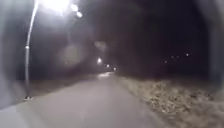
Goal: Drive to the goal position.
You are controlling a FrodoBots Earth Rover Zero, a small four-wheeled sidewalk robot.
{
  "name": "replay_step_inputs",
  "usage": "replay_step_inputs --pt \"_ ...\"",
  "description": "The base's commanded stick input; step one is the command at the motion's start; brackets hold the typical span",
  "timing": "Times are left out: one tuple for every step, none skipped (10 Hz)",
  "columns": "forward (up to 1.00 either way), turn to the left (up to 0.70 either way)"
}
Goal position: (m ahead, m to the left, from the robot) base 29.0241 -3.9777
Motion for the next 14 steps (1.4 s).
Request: replay_step_inputs --pt "1.00 0.00" --pt "1.00 0.00" --pt "1.00 0.00" --pt "1.00 0.00" --pt "1.00 0.00" --pt "1.00 0.00" --pt "1.00 0.00" --pt "1.00 0.00" --pt "1.00 0.06" --pt "1.00 0.27" --pt "1.00 0.40" --pt "1.00 0.36" --pt "1.00 0.00" --pt "1.00 0.00"
